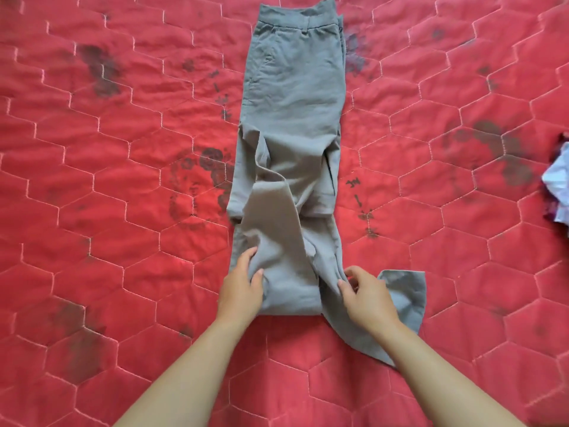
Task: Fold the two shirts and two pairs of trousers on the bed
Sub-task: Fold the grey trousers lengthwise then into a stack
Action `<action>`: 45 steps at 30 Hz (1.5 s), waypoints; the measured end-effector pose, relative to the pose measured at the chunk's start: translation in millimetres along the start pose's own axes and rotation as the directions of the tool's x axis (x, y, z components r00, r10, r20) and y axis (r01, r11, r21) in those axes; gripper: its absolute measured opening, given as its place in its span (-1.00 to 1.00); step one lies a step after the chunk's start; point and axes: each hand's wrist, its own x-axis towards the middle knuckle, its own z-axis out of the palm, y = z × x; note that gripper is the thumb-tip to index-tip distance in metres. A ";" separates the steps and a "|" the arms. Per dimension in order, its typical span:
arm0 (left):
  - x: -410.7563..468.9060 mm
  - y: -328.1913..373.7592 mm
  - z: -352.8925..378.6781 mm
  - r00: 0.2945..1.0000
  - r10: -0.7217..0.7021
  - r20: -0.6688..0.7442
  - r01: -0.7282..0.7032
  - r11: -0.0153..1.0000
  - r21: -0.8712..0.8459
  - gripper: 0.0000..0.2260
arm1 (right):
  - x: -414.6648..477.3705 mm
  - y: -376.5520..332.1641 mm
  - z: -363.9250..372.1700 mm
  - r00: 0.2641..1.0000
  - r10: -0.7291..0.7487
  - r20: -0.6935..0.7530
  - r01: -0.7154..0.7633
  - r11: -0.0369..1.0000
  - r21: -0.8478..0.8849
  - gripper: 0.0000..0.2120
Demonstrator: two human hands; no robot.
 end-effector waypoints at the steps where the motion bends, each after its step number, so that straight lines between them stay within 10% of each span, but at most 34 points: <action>1: -7.3 -0.3 -6.1 0.999 0.043 0.014 -0.043 0.999 -0.008 -0.64 | -17.3 0.0 1.5 1.000 0.006 0.011 -0.007 0.999 0.043 -0.94; 7: -68.6 1.8 -38.1 0.977 0.212 0.031 -0.203 0.961 -0.191 -0.71 | -105.6 7.0 7.3 0.991 0.094 -0.091 -0.071 0.971 0.230 -0.96; 11: -86.7 6.4 -40.6 0.989 0.144 0.027 -0.118 0.892 -0.437 -0.74 | -120.4 13.1 15.5 0.986 0.103 -0.128 -0.090 0.991 0.100 -0.58; 17: -86.7 -38.9 -5.3 0.994 0.081 0.068 -0.074 0.991 -0.108 -0.47 | -74.0 -2.6 31.8 0.993 -0.033 -0.116 0.060 0.969 0.240 -0.66; 22: -89.1 -77.7 17.8 0.997 0.005 0.082 -0.013 0.995 0.100 -0.49 | -71.9 10.9 63.1 0.982 -0.171 -0.078 0.170 0.985 -0.015 -0.91; 29: -101.9 -65.9 6.1 0.996 0.065 0.066 -0.059 0.994 -0.093 -0.80 | -100.1 18.4 56.3 1.000 0.005 -0.009 -0.004 0.999 0.034 -0.41; 33: -116.4 -48.5 -5.8 0.993 0.116 0.006 -0.112 0.973 -0.204 -0.77 | -104.7 16.4 47.7 0.999 0.030 0.034 -0.030 0.999 -0.024 -0.66; 40: -133.6 2.7 -26.5 0.992 0.117 -0.051 -0.128 0.913 -0.387 -0.83 | -130.5 -14.3 -30.9 0.944 -0.150 -0.293 0.238 0.926 0.293 -0.84; 45: -160.4 71.3 -13.9 0.985 0.154 0.072 -0.101 0.872 -0.480 -0.85 | -156.9 -45.4 -136.0 0.752 -0.397 -0.527 0.455 0.890 -0.021 -0.84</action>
